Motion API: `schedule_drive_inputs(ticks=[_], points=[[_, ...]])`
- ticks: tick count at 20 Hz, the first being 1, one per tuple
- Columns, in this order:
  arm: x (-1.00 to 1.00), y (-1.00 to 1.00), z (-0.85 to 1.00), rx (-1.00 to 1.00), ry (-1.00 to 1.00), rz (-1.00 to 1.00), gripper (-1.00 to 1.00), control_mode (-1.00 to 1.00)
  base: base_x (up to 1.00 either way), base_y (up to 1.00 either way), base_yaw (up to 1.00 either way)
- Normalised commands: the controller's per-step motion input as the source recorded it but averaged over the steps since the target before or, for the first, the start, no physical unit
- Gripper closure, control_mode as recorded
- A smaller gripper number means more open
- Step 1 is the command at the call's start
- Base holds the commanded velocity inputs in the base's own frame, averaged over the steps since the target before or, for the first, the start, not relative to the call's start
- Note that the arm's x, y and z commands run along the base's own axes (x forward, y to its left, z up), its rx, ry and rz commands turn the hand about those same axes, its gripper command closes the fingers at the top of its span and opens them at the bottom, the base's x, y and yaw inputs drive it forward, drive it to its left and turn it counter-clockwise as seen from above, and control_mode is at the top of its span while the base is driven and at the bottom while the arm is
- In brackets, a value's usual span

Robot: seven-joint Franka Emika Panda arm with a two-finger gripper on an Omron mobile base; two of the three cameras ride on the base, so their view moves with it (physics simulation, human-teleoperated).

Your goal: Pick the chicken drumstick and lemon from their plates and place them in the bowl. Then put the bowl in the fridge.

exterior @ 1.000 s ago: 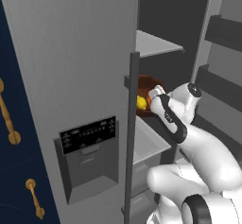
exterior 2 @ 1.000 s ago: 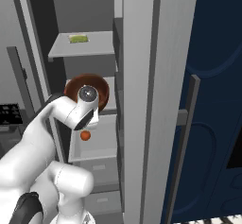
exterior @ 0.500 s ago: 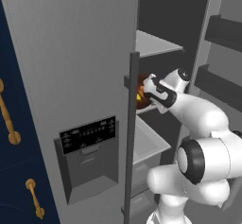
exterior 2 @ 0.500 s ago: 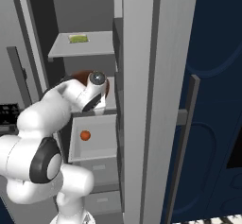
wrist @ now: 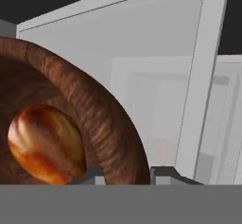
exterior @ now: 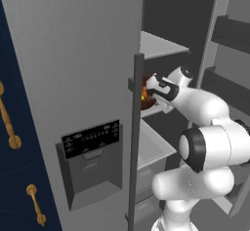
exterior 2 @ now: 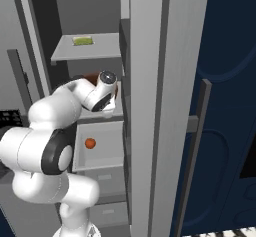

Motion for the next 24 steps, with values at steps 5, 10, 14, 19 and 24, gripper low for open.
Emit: schedule_drive_inputs(ticks=[5, 10, 14, 19, 24], points=[[0.19, 0.24, -0.13, 0.00, 0.00, 0.00, -1.00, -1.00, 0.00, 0.00, 0.00], [0.00, 0.06, -0.06, 0.00, -0.06, 0.00, -1.00, -1.00, 0.00, 0.00, 0.00], [-0.11, 0.00, 0.00, 0.00, -0.16, -0.02, -1.00, -1.00, 0.00, 0.00, 0.00], [-0.28, -0.02, 0.20, 0.00, -0.12, -0.06, -1.00, -1.00, 0.00, 0.00, 0.00], [-0.73, -0.23, 0.49, 0.00, -0.01, -0.01, -1.00, -1.00, 0.00, 0.00, 0.00]])
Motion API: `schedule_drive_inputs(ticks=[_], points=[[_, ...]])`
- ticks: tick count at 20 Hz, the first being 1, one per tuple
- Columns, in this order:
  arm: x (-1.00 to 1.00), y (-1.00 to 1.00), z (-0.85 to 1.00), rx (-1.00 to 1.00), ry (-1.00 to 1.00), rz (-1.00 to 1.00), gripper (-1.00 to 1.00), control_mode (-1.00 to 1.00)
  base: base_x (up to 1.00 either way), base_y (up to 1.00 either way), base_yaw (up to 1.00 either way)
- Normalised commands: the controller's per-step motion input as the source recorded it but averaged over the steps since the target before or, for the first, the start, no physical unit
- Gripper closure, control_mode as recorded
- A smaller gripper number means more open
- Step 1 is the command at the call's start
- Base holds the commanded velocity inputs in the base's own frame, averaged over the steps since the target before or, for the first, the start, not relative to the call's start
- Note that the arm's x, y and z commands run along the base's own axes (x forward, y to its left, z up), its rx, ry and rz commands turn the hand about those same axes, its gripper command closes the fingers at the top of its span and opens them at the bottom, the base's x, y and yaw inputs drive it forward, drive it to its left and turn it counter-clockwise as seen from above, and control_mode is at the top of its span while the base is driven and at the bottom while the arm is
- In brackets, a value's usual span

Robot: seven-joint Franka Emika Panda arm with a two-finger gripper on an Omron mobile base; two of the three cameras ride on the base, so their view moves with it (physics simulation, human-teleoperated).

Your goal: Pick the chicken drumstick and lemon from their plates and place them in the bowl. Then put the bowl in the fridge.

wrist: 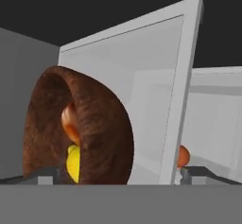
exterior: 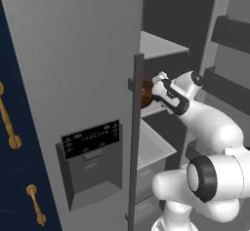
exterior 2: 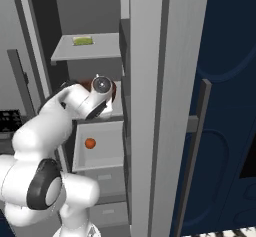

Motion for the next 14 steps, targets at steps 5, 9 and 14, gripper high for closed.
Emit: schedule_drive_inputs(ticks=[5, 9, 14], points=[[-0.91, 0.01, 0.61, 0.00, 0.02, -0.08, -1.00, -1.00, 0.00, 0.00, 0.00], [-1.00, 0.00, 0.43, 0.00, 0.05, -0.07, -1.00, -1.00, 0.00, 0.00, 0.00], [-1.00, 0.00, 0.57, 0.00, 0.08, -0.01, -1.00, -1.00, 0.00, 0.00, 0.00]])
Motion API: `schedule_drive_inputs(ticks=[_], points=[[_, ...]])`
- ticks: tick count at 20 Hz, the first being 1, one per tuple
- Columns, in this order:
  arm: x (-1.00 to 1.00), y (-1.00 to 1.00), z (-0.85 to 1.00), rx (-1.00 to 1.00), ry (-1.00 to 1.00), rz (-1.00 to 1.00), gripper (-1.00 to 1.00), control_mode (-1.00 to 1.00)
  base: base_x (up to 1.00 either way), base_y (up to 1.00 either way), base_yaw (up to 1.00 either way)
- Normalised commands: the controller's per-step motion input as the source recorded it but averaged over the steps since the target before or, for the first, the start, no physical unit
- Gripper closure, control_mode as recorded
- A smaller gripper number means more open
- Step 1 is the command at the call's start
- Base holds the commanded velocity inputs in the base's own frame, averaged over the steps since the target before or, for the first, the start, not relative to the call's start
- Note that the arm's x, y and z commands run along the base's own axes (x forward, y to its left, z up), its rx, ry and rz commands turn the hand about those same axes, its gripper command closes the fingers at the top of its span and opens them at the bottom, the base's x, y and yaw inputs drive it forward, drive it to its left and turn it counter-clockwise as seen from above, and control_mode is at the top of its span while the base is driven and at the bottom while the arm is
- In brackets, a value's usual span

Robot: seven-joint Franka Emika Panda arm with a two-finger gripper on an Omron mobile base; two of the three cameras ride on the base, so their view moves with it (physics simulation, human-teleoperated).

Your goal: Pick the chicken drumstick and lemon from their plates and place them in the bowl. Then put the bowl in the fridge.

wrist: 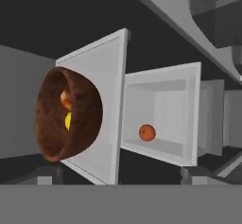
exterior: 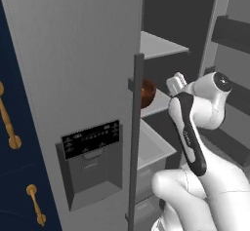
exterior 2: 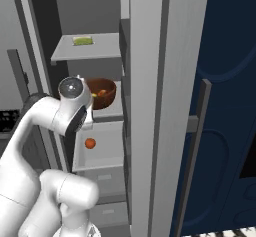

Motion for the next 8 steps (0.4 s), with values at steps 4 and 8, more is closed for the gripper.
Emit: schedule_drive_inputs(ticks=[4, 8], points=[[-1.00, 0.00, 0.61, -0.05, 0.07, 0.00, -1.00, -1.00, 0.00, 0.00, 0.00], [-0.98, -0.01, 0.42, -0.02, 0.02, 0.00, -1.00, -1.00, 0.00, 0.00, 0.00]])
